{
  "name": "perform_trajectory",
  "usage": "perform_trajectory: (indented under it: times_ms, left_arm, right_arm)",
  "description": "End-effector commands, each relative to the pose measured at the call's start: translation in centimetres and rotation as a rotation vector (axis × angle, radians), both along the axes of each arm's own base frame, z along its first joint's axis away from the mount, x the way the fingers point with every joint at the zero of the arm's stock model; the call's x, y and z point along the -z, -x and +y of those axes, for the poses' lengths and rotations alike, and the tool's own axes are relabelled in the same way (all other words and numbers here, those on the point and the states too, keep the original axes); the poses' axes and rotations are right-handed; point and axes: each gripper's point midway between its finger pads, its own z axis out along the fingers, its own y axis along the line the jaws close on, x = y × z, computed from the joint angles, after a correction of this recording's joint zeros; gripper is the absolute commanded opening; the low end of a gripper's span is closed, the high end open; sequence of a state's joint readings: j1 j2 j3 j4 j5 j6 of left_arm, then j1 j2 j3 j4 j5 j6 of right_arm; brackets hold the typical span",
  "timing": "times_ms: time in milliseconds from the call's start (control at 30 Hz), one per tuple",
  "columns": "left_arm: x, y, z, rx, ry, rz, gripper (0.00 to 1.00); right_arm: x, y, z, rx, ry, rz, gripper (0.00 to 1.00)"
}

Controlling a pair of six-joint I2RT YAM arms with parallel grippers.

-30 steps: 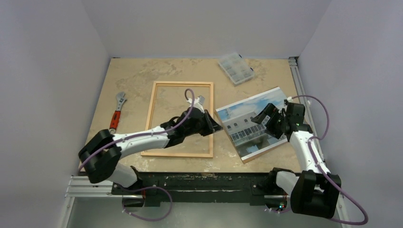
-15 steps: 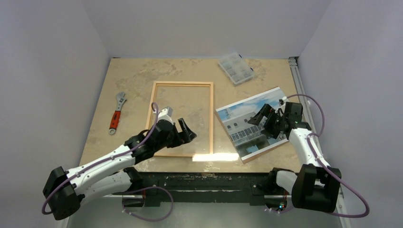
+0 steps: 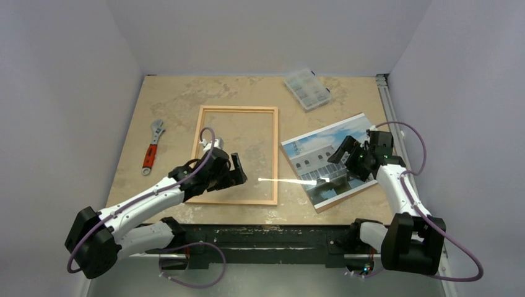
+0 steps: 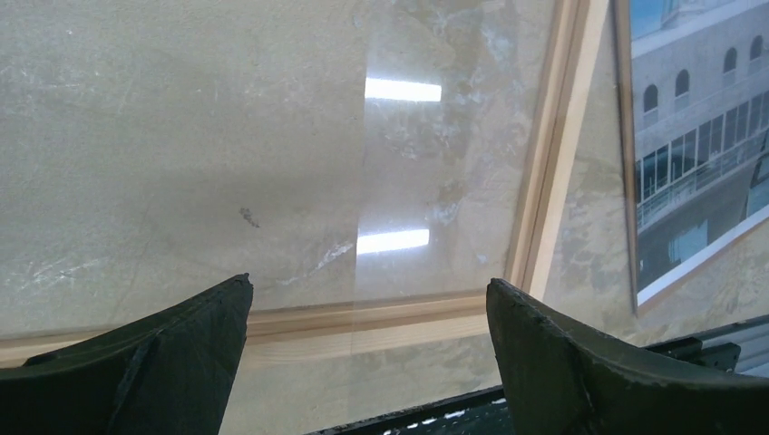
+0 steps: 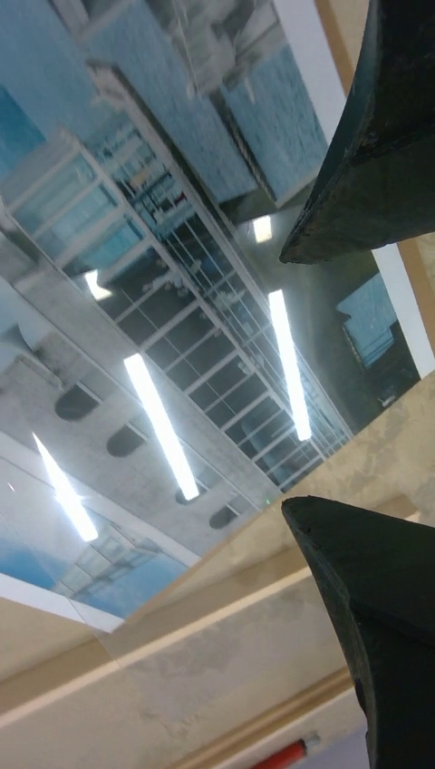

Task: Put the photo into the frame
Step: Move the photo frame item to the center of the board.

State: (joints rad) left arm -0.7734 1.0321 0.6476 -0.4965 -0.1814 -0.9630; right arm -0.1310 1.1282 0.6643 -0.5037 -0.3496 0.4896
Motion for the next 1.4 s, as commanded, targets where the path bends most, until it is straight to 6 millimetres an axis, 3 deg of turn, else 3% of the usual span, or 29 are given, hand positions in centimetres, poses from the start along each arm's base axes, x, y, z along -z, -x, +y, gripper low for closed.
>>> perform_trajectory:
  times_ms: [0,133,433,667,800,1000,1367]
  left_arm:
    - [-0.2,-1.6,-1.0,0.057,0.055,0.023,0.97]
    - [0.5,-2.4,-2.0,0.086,0.142,0.058,0.97]
    - [2.1,-3.5,-4.3,0.112,0.326,0.1,0.96]
    - [3.3,-3.9,-5.4,0.122,0.378,0.129,0.92]
    - [2.4,-3.9,-5.5,0.119,0.413,0.097,0.88]
    - [0.4,-3.8,-5.1,0.116,0.447,0.03,0.71]
    - [-0.2,-3.4,-4.2,0.079,0.477,-0.001,0.23]
  right_arm:
    - [-0.4,-0.9,-4.1,0.151,0.19,0.022,0.99]
    - [0.5,-0.9,-5.1,0.187,0.23,0.049,0.99]
    - [5.2,0.3,-3.4,0.112,0.153,0.189,0.98]
    - [5.5,0.4,-1.7,0.064,0.069,0.179,0.98]
    - [5.1,0.4,-0.6,0.026,0.016,0.15,0.98]
    - [4.8,0.6,0.9,-0.017,-0.056,0.117,0.98]
    - [3.5,0.3,2.0,-0.053,-0.111,0.055,0.98]
